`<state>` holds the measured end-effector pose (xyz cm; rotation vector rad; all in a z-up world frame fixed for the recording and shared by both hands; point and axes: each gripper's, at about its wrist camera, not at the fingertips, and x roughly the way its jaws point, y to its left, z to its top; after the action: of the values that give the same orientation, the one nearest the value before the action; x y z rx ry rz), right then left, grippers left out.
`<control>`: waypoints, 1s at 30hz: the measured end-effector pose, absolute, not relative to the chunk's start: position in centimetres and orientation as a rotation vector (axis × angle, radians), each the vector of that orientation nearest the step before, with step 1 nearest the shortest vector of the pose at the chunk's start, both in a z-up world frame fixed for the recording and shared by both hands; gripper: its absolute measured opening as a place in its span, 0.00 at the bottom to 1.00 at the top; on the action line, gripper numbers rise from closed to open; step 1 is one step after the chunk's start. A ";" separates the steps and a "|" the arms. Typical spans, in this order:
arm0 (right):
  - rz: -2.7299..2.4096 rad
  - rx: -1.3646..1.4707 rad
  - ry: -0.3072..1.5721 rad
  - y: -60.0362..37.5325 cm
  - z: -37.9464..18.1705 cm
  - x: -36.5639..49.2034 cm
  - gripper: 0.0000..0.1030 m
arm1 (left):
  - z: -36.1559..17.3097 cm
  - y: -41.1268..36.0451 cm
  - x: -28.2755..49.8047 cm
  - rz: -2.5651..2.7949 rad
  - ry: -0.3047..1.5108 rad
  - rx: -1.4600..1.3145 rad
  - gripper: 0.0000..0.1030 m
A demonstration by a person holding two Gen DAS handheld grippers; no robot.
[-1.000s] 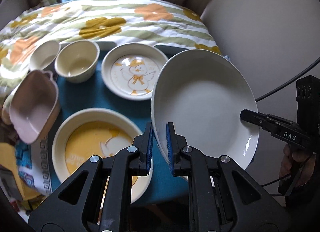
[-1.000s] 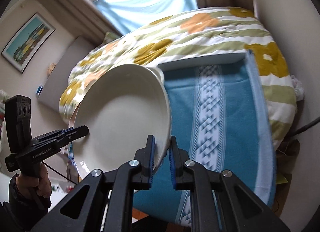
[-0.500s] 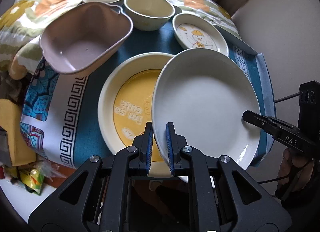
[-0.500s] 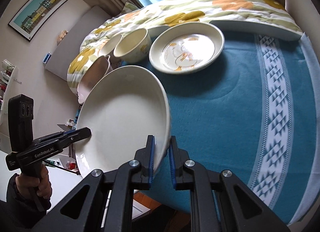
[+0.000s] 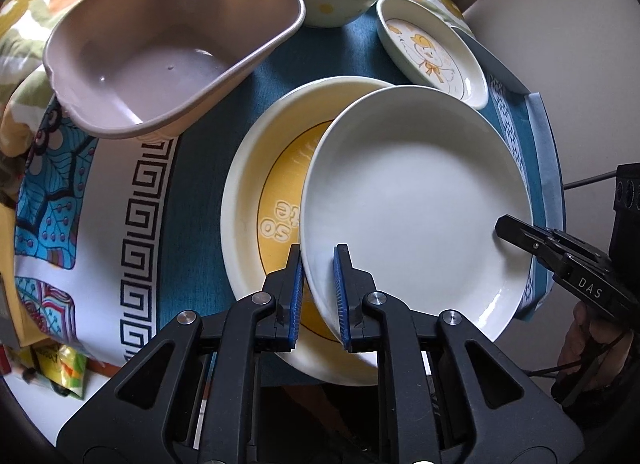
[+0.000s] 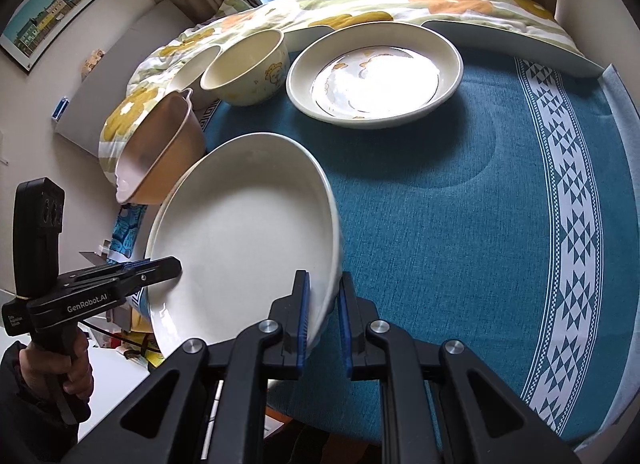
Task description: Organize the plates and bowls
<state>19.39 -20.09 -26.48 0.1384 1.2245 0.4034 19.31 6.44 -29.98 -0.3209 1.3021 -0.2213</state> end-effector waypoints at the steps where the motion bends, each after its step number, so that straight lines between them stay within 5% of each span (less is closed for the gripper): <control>1: 0.399 0.132 1.225 -20.1 -26.5 19.3 0.12 | -30.1 6.4 19.4 -0.222 1.304 -0.314 0.12; 30: 0.366 -0.034 1.221 -17.9 -26.9 19.6 0.13 | -29.3 1.5 19.3 -0.080 1.235 0.069 0.16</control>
<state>19.59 -17.93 -26.85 -0.0345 1.2206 0.3656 19.33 1.50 -29.32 0.0694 1.2351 -0.0805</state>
